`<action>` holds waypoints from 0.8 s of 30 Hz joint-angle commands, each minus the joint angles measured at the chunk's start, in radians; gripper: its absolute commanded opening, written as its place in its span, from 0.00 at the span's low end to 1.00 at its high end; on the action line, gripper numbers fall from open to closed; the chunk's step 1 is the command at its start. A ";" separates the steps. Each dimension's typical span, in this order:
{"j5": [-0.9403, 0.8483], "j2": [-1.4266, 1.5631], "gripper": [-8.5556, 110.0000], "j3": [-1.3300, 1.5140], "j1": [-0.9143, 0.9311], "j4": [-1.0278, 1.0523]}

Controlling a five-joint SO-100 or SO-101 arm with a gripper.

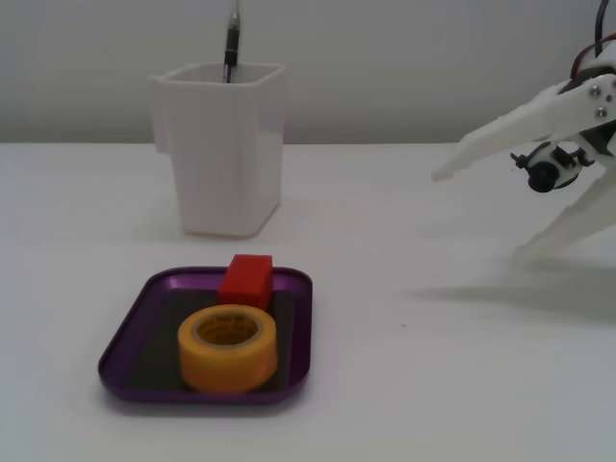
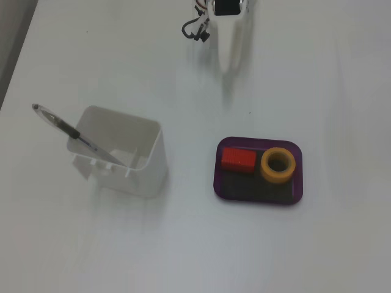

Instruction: Pick up the red cube and place it in the box.

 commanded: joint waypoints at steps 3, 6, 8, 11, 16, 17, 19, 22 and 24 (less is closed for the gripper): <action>-0.008 0.077 0.10 0.014 0.006 -0.005; -0.006 0.077 0.09 0.014 0.006 -0.005; -0.003 0.077 0.10 0.015 0.006 -0.006; 0.003 0.078 0.10 0.023 0.006 -0.021; -0.002 0.078 0.10 0.023 0.005 -0.021; -0.002 0.078 0.10 0.023 0.005 -0.021; -0.002 0.078 0.10 0.023 0.005 -0.021; -0.002 0.078 0.10 0.023 0.005 -0.021; -0.002 0.078 0.10 0.023 0.005 -0.021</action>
